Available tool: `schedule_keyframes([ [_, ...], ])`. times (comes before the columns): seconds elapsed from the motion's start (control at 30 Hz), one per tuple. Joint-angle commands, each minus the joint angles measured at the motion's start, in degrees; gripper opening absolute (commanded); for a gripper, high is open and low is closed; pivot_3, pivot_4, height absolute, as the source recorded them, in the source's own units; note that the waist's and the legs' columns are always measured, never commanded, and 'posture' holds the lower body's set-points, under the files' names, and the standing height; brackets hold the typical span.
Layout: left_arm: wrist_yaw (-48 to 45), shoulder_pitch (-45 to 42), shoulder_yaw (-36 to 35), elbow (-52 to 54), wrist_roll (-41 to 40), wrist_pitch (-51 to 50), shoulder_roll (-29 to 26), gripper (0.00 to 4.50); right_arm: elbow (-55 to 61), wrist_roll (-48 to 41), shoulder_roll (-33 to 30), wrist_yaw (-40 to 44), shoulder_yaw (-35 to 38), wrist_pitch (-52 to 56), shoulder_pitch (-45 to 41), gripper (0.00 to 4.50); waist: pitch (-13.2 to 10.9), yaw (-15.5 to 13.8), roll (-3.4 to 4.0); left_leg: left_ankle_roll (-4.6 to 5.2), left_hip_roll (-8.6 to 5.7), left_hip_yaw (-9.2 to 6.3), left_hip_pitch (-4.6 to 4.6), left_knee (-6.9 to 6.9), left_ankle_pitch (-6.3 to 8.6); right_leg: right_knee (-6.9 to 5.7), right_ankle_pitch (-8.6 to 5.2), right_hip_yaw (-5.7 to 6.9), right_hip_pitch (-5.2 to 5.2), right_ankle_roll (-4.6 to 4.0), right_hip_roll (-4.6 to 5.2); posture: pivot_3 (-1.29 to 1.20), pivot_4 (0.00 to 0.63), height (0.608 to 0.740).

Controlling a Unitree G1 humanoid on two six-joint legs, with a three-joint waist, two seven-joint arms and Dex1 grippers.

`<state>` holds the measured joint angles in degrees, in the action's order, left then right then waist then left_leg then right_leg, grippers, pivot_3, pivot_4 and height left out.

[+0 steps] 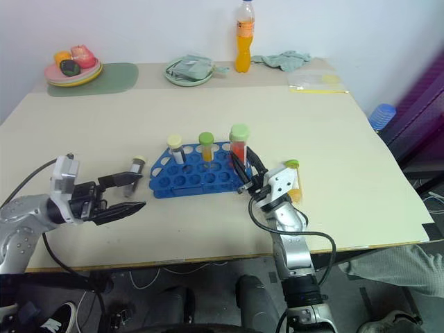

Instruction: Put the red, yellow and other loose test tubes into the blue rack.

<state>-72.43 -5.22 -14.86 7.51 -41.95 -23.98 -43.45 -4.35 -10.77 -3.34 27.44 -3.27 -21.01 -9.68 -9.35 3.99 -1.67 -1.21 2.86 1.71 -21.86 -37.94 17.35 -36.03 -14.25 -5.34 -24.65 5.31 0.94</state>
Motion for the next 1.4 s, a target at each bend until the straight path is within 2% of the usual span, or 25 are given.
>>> schedule_keyframes([
  [0.03,0.16,-0.60,-1.62,2.34,-1.62,-0.91,-0.95,4.50,-1.57,0.69,0.28,-0.42,-0.01,-3.49,-0.50,0.84,0.00,-0.01,0.00,0.00,0.00,0.00,0.02,0.00,0.00,0.00,0.00,0.00,0.02,0.00,0.00,0.00,0.150,0.740],
  [0.83,5.23,-3.30,-1.54,8.04,-4.61,-7.52,-2.07,4.50,-12.07,3.33,1.17,-2.18,-0.99,-9.62,-4.32,0.84,0.00,0.03,0.00,0.00,0.00,0.03,0.34,0.02,0.00,-0.08,0.00,-0.07,0.25,0.00,-0.01,0.00,0.150,0.740],
  [1.0,6.01,-3.43,-1.65,8.74,-5.07,-8.27,-2.13,4.50,-11.31,-0.38,1.14,-0.06,-0.81,-6.97,-4.07,0.84,0.00,0.05,0.01,0.00,0.00,0.03,0.37,0.02,0.00,-0.11,0.00,-0.09,0.26,0.00,-0.04,0.00,0.150,0.740],
  [1.13,6.76,-3.91,-1.51,9.23,-5.35,-8.85,-2.13,4.50,-9.49,-0.98,0.47,1.42,-1.29,-6.58,-2.96,2.70,0.00,0.03,0.00,0.00,0.00,0.03,0.37,0.02,0.00,-0.11,0.00,-0.10,0.26,0.00,-0.03,0.00,0.150,0.740],
  [1.23,7.36,-4.50,-1.06,9.50,-5.43,-9.26,-1.90,4.50,-6.82,-0.86,-0.21,1.48,-1.17,-5.28,-2.26,4.34,0.00,0.01,0.01,0.00,0.00,0.04,0.37,0.02,0.00,-0.11,0.00,-0.10,0.26,0.00,-0.03,0.00,0.150,0.740],
  [1.27,7.61,-4.74,-0.92,9.62,-5.50,-9.42,-1.79,4.50,-5.19,-0.35,-0.76,1.31,-1.11,-5.07,-1.87,4.49,-0.01,-0.01,0.01,0.00,0.00,0.04,0.37,0.02,0.00,-0.11,0.00,-0.10,0.26,0.00,-0.03,0.00,0.150,0.740],
  [1.4,8.53,-5.13,-0.82,10.16,-5.96,-9.88,-1.57,4.50,4.79,-1.11,-3.43,0.43,-0.46,0.60,0.92,4.49,0.00,-0.07,0.00,0.00,-0.02,0.03,0.35,0.01,0.00,-0.11,0.00,-0.10,0.27,0.01,-0.01,0.00,0.150,0.740],
])
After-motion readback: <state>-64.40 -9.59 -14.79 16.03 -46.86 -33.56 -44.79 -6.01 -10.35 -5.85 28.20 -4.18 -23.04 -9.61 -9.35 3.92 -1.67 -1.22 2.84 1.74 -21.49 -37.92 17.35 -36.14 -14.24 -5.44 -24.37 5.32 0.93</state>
